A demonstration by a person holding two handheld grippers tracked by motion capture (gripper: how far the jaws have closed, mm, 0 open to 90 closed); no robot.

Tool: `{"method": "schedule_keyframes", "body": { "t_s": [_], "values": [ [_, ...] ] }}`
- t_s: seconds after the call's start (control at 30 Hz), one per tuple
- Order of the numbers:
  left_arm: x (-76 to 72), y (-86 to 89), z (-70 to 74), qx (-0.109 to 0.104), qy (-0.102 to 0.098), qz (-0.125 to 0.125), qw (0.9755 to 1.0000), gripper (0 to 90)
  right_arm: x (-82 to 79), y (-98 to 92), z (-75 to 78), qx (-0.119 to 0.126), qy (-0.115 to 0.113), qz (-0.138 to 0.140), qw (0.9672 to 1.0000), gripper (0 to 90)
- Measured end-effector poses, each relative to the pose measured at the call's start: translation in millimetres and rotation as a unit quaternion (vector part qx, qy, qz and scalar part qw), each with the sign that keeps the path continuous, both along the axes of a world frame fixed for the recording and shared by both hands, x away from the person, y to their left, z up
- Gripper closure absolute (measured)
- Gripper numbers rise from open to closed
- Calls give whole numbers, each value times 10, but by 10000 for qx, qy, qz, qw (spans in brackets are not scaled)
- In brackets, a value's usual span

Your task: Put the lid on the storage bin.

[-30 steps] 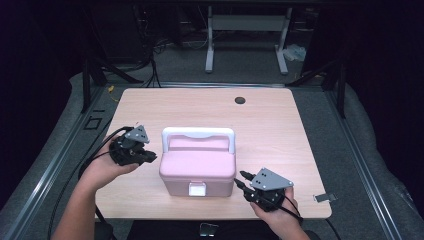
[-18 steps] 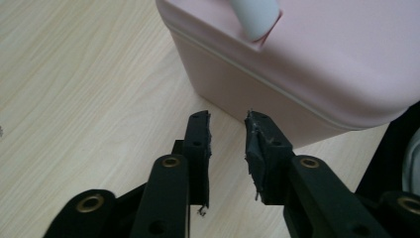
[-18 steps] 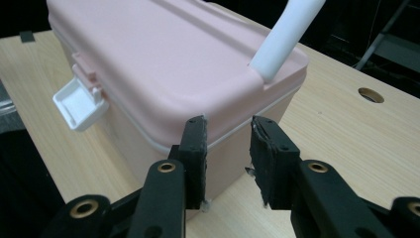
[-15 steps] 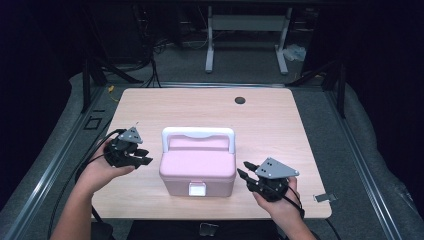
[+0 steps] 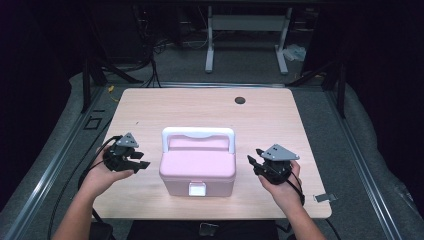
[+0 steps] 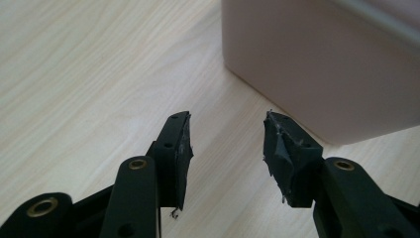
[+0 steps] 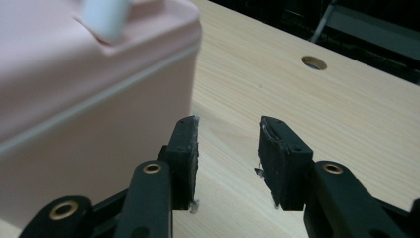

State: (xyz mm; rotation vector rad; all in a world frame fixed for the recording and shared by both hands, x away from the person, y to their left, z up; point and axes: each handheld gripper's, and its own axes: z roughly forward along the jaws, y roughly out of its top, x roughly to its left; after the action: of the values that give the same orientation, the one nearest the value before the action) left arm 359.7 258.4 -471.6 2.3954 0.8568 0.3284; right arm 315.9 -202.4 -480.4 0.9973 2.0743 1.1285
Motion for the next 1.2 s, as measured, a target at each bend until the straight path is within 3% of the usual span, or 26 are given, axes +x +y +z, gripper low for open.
{"method": "schedule_keyframes", "body": {
  "t_s": [0.27,0.57,0.7,0.77,0.97,1.2],
  "values": [
    [-3,100,-268,-66,-3,252,9997,519,70,-127,-211,-102,30,-278,9996,561],
    [-13,108,-554,-22,34,377,9993,499,102,-161,-397,-370,193,-306,9987,529],
    [-6,79,-626,-57,75,418,9991,499,139,-156,-470,-427,306,-272,9982,526],
    [-1,61,-663,-154,174,394,9990,493,163,-161,-501,-343,404,-301,9981,524],
    [-2,3,-720,-70,208,322,9992,486,208,-194,-558,-156,650,-302,9973,512],
    [5,-13,-771,-79,224,310,9992,471,218,-180,-578,-191,688,-294,9970,492]
  ]
}}
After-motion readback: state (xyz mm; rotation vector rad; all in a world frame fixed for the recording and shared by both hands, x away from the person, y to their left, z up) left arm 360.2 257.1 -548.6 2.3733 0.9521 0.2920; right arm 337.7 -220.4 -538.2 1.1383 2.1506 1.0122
